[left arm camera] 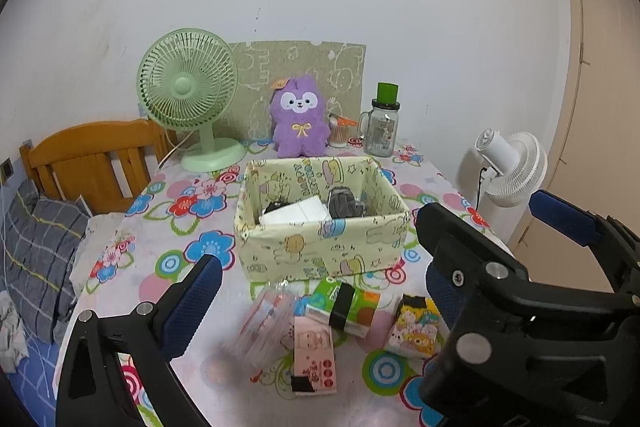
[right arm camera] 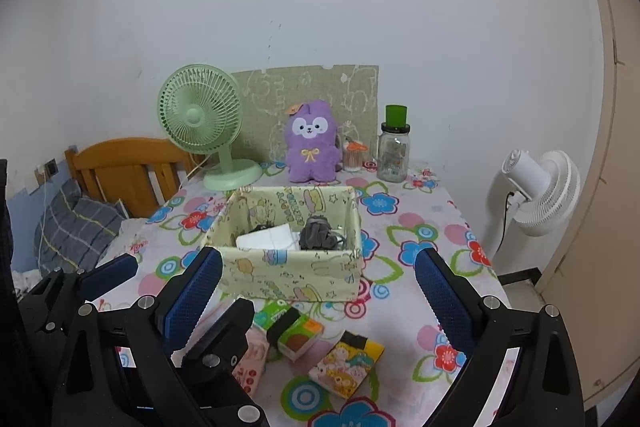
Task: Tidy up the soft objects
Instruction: 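Withdraw both tools from the box toward the items on the table, then close the left tool on the pink wet-wipes pack while the right tool grasps the yellow cartoon pack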
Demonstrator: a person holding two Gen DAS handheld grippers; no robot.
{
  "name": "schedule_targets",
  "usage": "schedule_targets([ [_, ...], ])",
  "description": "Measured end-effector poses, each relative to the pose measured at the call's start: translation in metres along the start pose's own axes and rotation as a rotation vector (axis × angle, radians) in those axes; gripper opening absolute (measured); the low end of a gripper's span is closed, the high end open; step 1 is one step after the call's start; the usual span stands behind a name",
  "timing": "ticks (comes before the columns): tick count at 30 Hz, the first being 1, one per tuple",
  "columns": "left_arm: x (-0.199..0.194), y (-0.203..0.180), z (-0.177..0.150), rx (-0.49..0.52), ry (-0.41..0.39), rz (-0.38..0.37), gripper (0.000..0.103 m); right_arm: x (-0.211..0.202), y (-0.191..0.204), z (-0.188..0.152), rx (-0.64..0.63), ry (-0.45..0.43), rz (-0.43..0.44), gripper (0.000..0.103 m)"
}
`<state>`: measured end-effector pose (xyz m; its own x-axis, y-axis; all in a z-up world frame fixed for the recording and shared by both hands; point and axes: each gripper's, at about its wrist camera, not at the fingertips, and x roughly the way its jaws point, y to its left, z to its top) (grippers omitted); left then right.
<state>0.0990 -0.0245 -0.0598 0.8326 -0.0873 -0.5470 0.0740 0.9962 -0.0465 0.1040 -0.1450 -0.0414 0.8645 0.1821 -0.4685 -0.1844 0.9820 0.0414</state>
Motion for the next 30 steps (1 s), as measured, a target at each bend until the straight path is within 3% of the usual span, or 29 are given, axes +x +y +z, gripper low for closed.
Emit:
schedule_targets([
  [23,0.027,0.011,-0.06,-0.028,0.045,0.018,0.101,0.03,-0.003,-0.065,0.016,0.103,-0.008,0.099],
  [30,0.045,0.01,-0.077,-0.036,0.11,0.024,0.097,0.046,-0.005,-0.079,0.031,0.142,-0.012,0.099],
])
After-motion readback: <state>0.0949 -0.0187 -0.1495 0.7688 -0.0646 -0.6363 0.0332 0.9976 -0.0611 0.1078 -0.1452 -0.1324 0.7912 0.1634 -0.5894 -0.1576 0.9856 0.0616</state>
